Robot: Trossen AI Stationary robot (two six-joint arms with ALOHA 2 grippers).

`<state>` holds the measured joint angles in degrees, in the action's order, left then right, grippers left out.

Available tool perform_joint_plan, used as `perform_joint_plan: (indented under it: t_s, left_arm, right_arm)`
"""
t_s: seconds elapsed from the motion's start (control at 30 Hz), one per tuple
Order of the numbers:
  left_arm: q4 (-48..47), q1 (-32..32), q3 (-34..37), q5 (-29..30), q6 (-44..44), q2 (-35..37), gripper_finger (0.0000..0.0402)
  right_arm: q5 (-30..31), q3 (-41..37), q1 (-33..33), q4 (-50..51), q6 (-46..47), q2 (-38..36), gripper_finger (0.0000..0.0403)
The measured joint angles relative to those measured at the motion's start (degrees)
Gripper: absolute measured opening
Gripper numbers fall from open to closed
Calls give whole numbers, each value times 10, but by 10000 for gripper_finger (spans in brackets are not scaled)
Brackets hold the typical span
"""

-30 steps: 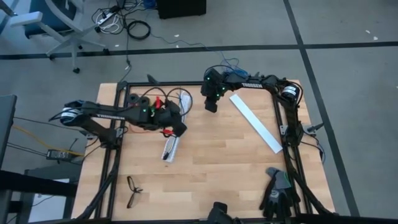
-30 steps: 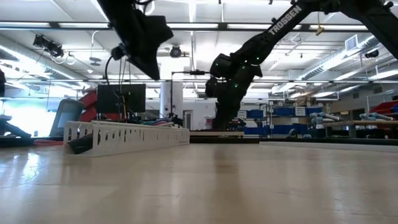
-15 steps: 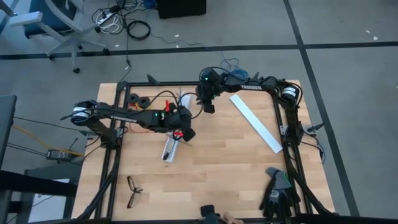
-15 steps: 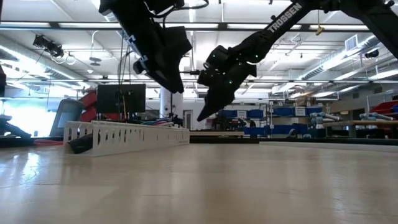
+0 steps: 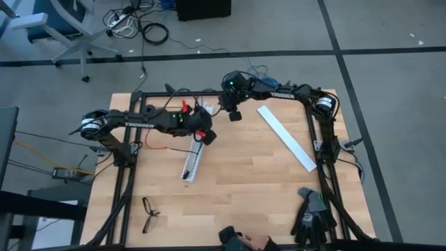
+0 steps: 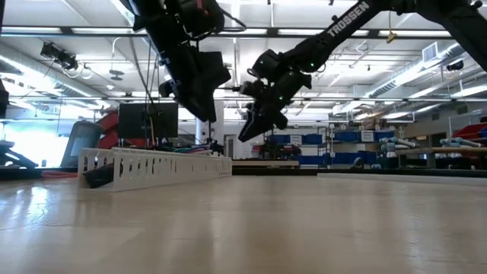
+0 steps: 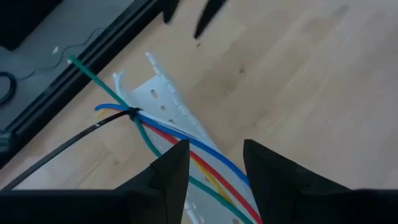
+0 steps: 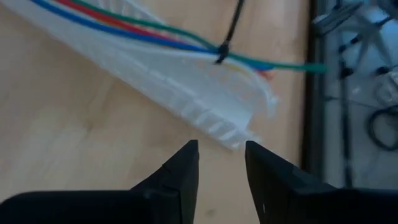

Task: Ziptie cables
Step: Put the zip tied cable wires into the white cable duct

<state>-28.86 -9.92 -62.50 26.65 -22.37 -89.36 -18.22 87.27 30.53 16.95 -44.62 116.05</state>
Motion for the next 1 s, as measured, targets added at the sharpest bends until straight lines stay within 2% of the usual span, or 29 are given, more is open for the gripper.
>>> perform_joint_plan:
  t_s: [0.27, 0.47, 0.87, 1.0]
  left_arm:
    - [-38, -13, 0, -3, -21, 0, 161]
    - [-77, -5, 0, 17, -80, 7, 161]
    - [-83, 33, 0, 24, -98, 13, 161]
    - [-84, 38, 0, 26, -106, 13, 161]
  right_arm:
    - [9, 27, -38, 28, -51, 1, 115]
    - [64, 27, -70, 14, -116, 31, 114]
    - [135, 27, -114, -51, -230, 81, 114]
    - [163, 28, -122, -21, -236, 91, 105]
